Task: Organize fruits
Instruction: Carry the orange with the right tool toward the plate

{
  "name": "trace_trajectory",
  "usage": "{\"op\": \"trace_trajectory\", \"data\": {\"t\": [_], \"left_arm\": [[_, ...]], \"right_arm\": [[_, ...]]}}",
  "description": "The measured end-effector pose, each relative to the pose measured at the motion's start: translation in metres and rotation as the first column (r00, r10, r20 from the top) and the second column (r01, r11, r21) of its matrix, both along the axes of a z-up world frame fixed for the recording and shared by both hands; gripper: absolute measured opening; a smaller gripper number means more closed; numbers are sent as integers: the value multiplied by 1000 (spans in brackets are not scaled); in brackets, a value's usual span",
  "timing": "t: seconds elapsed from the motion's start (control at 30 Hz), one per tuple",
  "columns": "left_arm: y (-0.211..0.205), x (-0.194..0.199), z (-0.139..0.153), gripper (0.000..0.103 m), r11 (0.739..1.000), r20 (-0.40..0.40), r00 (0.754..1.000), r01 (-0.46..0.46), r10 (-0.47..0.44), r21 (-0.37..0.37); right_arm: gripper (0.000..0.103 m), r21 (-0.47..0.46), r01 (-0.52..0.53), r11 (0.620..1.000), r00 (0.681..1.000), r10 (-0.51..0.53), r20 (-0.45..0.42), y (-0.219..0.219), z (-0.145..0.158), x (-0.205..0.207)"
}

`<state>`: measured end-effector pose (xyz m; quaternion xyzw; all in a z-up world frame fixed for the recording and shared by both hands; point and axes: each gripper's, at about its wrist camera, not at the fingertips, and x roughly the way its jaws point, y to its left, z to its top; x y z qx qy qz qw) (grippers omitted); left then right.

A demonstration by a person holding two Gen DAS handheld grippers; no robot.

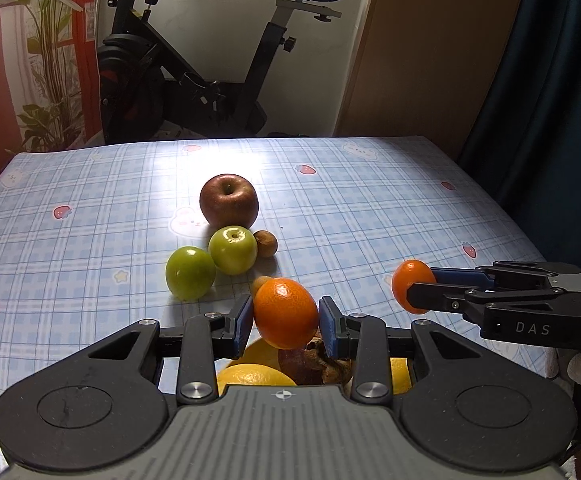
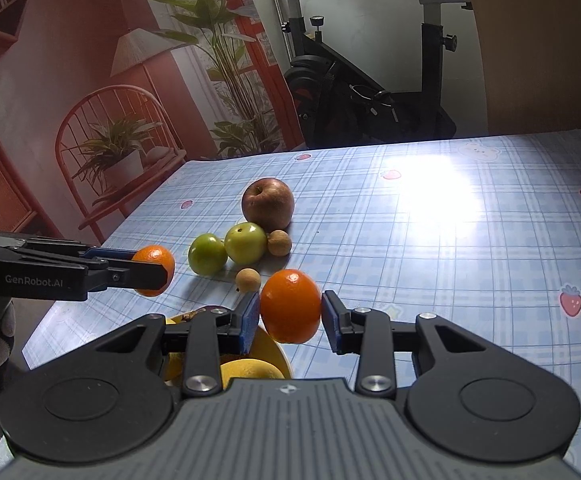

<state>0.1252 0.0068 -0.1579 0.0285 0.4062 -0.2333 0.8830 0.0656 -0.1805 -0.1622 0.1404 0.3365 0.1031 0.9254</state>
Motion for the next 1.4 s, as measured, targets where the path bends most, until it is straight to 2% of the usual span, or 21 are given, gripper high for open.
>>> {"op": "trace_trajectory", "data": {"t": [0.5,1.4], "left_arm": [[31,-27,-5,38,1000,-12,1000,-25,25,-17],[49,-55,-19,38,999,-48,999,-15,13,-31]], "right_arm": [[37,-19,-14,1000,1000,14,-15,22,2,-22],[37,-43,-46,998,999,46,-9,40,8,-45]]}}
